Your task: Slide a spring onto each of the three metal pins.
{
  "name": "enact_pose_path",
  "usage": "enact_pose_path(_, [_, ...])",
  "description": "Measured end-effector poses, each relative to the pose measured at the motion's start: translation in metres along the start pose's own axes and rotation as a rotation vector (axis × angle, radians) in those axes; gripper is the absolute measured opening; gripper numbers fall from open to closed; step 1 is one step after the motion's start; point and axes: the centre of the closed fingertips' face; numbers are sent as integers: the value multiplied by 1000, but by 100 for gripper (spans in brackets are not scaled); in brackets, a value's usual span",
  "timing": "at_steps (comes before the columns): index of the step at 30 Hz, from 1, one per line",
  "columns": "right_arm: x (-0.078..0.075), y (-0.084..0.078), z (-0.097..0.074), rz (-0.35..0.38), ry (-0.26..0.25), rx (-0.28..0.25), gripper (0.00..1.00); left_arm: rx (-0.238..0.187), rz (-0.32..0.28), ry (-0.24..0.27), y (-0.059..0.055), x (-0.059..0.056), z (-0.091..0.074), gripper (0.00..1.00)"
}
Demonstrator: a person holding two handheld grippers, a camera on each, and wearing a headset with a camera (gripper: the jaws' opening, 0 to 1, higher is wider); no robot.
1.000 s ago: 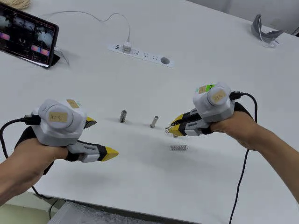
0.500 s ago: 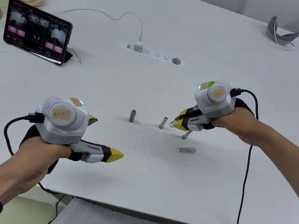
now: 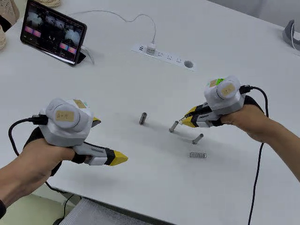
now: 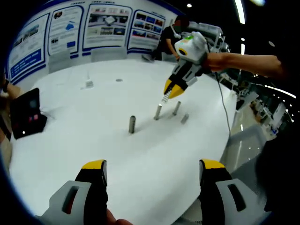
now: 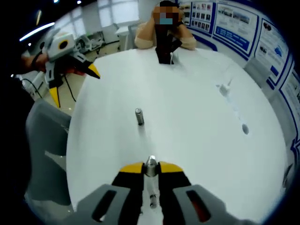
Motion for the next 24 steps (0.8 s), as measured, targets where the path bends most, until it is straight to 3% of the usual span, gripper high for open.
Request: enact_pose_path(24, [-2,-1,20,-30,24,34,13,6,-24,7,-5,3,-4,81])
Point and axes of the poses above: the centre of the closed fingertips' face, and the gripper's own axes: z roughly forward along the fingers, x roughly to its left, y roughly out of its top, and after that the axes turned 2 degrees about x, right-handed
